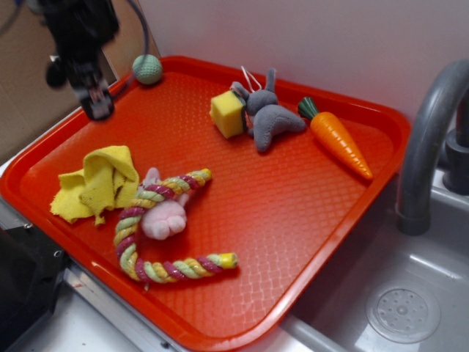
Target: Grab the yellow cloth.
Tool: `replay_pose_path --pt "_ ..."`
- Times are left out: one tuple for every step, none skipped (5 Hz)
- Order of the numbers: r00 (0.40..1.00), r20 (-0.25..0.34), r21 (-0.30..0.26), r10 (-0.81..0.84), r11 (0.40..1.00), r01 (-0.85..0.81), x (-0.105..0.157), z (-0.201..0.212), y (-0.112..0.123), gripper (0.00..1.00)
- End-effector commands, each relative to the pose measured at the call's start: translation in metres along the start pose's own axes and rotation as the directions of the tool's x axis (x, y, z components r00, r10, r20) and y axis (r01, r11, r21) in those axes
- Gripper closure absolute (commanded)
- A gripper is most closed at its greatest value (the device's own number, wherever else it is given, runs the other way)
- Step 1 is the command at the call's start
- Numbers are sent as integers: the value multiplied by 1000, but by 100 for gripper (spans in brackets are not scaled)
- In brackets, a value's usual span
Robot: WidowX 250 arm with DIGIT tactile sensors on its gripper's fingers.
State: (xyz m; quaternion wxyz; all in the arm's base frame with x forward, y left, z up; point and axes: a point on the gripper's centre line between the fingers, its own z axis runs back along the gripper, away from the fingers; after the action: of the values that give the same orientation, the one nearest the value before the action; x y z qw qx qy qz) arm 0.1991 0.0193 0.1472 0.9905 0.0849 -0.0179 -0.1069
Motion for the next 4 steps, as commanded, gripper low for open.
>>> replay_pose_path --pt "973 133 -11 -187 982 190 4 26 16 0" --pt "925 86 12 -369 929 370 -2 -19 12 0" --pt "918 16 -53 -397 916 397 -17 -46 4 0" --pt "902 8 -101 -431 897 430 -22 -59 -8 0"
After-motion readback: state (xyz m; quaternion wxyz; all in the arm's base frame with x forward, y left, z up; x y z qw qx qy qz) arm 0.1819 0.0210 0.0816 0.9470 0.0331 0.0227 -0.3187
